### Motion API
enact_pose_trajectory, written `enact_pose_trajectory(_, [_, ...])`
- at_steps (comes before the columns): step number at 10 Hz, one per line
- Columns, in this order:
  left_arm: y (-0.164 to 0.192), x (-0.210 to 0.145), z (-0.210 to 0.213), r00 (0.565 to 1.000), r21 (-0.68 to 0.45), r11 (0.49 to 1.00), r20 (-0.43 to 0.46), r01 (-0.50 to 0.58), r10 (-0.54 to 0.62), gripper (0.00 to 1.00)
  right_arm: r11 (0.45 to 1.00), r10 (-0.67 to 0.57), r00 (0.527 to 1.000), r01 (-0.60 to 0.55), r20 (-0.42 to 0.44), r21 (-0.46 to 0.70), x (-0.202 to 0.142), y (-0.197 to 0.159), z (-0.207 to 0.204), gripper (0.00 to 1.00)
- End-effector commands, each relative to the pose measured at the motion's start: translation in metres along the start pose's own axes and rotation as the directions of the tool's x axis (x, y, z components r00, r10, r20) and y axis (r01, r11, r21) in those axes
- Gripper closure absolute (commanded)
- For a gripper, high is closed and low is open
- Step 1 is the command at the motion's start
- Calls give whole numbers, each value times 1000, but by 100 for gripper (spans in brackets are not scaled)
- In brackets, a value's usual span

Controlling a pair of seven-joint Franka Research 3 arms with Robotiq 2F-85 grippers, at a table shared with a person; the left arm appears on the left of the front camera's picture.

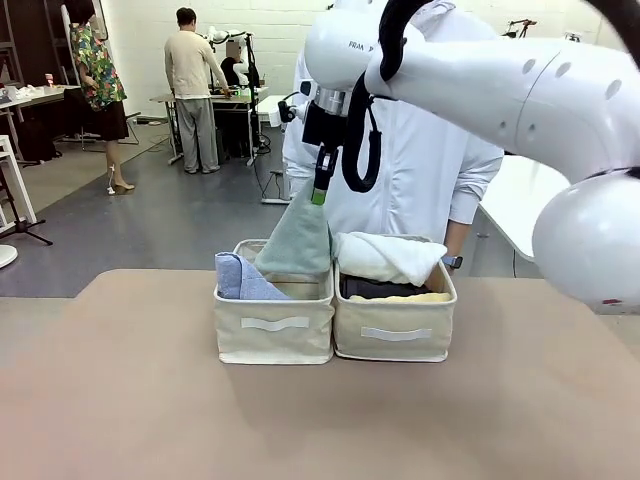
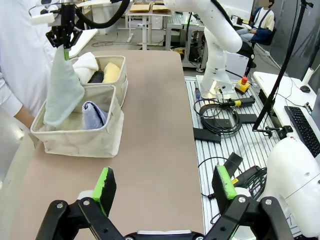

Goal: Sort the towels based on their folding style.
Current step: Pick up another triangle-folded towel from the table and place it in the left Fabric basket.

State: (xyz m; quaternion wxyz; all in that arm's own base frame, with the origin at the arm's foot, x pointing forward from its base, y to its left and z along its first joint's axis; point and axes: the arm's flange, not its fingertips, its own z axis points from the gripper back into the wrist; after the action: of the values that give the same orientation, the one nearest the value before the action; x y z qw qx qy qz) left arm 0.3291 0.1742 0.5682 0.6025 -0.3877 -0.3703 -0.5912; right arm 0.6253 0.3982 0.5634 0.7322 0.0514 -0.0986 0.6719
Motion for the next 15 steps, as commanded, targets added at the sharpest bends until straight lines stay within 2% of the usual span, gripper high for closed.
enact_pose_trajectory(1, [0,0,1,999,8,1000,16,27,-28,0,1000,22,1000,-22,-13,-11,33,-45,15,89])
enact_pose_trajectory(4, [0,0,1,999,8,1000,16,27,-28,0,997,63,998,-63,18,-50,49,-52,10,89])
enact_pose_trajectory(8, [0,0,1,999,8,1000,16,27,-28,0,989,115,993,-113,17,-91,70,-63,27,89])
enact_pose_trajectory(12, [0,0,1,999,8,1000,16,27,-28,0,986,149,989,-149,4,-77,54,-86,2,89])
enact_pose_trajectory(15, [0,0,1,999,8,1000,16,27,-28,0,986,152,987,-155,-52,-66,44,-95,-31,89])
